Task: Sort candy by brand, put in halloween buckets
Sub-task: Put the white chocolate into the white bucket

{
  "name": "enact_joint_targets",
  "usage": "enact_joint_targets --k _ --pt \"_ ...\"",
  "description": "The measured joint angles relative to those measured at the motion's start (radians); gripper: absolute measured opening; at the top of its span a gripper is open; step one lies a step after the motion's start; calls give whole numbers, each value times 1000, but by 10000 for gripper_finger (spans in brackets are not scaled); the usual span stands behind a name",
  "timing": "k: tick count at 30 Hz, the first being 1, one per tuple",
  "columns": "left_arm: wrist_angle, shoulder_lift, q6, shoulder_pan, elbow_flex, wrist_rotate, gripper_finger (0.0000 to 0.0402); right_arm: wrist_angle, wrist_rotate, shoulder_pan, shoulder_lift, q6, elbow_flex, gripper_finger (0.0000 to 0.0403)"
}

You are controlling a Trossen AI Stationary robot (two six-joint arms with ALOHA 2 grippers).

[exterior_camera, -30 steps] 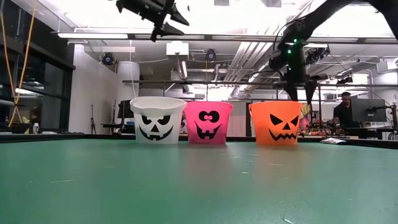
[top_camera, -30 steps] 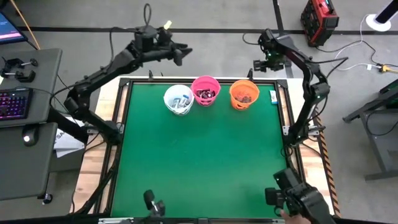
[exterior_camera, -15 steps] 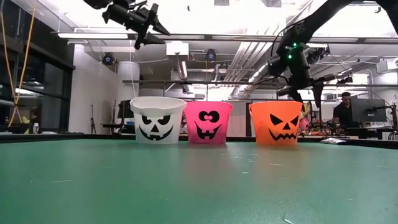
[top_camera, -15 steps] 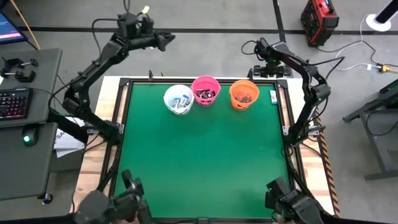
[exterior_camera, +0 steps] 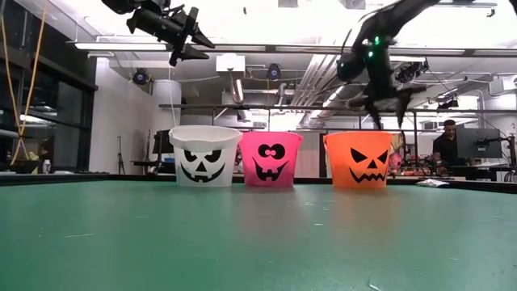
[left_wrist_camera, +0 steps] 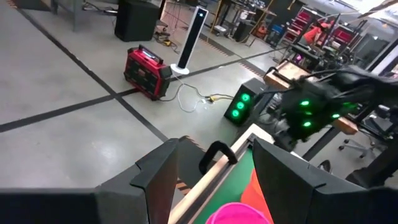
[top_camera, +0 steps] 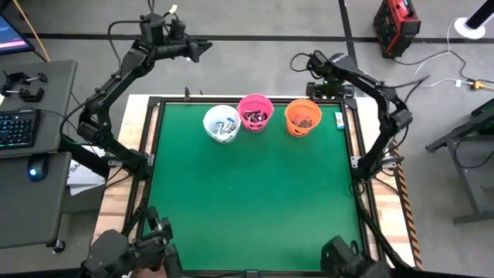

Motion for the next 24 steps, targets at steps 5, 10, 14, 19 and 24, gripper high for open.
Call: enact_joint_targets --k 5,10,14,19,24 --pt "1 0 4 -1 0 0 195 -119 103 60 -87 103 -64 211" --pt "1 3 4 -1 0 -1 195 -15 67 33 -210 207 -277 211" --pt "1 3 -4 -1 0 -2 195 119 60 -40 -280 301 -433 211" --pt "0 3 -6 -2 0 -2 195 266 49 -91 -290 396 -570 211" --pt "-1 3 -14 -2 0 -2 195 403 95 -91 -286 549 -657 211"
